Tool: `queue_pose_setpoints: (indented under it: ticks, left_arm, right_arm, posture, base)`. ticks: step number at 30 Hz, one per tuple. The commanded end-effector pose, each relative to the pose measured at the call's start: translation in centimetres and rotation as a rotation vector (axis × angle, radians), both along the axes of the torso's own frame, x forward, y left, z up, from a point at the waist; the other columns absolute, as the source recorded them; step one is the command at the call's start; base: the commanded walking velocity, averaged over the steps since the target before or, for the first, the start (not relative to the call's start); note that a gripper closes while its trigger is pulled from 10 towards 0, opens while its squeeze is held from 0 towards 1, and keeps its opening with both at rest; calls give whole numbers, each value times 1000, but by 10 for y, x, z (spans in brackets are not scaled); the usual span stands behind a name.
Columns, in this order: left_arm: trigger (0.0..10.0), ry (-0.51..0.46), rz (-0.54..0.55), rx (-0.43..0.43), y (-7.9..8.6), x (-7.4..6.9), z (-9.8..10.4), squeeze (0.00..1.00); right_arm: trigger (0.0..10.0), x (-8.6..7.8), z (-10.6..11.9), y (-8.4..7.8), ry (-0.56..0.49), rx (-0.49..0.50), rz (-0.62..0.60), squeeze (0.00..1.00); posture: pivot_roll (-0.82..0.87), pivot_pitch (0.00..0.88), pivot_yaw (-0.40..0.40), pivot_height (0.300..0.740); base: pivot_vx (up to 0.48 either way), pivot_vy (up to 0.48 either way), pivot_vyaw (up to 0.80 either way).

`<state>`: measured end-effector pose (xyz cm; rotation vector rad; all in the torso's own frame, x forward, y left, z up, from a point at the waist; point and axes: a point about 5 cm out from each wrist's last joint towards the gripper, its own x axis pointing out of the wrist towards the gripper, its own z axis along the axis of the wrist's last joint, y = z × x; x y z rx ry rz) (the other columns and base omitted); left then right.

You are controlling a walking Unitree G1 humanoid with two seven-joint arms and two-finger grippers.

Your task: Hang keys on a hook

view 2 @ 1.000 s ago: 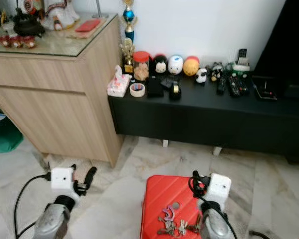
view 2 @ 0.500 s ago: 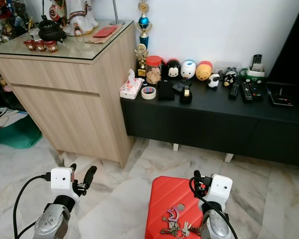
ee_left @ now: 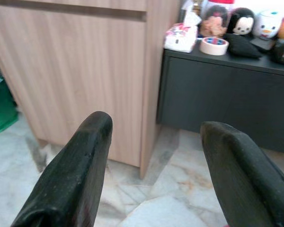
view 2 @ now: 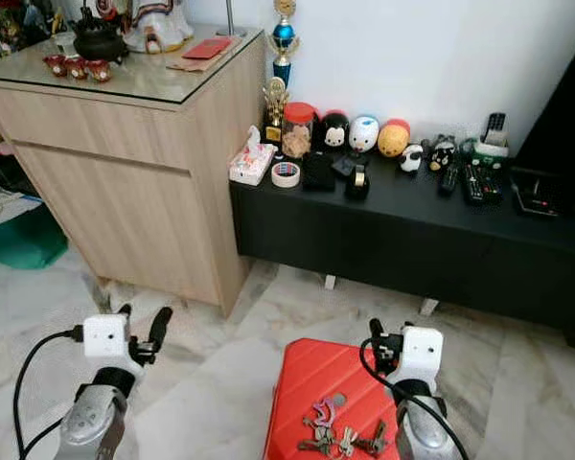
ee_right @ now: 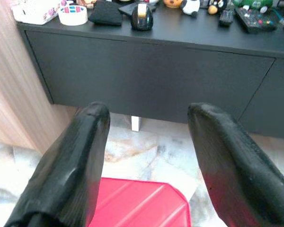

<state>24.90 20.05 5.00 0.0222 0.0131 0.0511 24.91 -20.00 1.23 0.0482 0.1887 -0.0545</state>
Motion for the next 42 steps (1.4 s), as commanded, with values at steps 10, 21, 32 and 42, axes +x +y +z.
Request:
queue_pose_setpoints:
  ticks: [10, 21, 32, 42]
  left_arm:
    - [10000, 3, 43, 45, 21, -16, 2, 0]
    - [10000, 49, 71, 84, 36, -46, 0, 0]
    - [10000, 41, 39, 68, 18, -39, 2, 0]
    - [10000, 42, 55, 80, 23, -36, 1, 0]
  right_arm:
    - [10000, -12, 3, 1, -35, -22, -16, 0]
    - [10000, -42, 6, -2, -19, -55, -47, 0]
    - [10000, -22, 18, -8, -44, -63, -56, 0]
    - [10000, -37, 20, 1, -32, -57, -21, 0]
  posture:
    - [108, 0, -40, 740]
    - [75, 0, -76, 740]
    - [84, 0, -43, 740]
    - [51, 0, -54, 740]
  base:
    - [0, 0, 0]
    - [0, 0, 0]
    - [0, 0, 0]
    - [0, 0, 0]
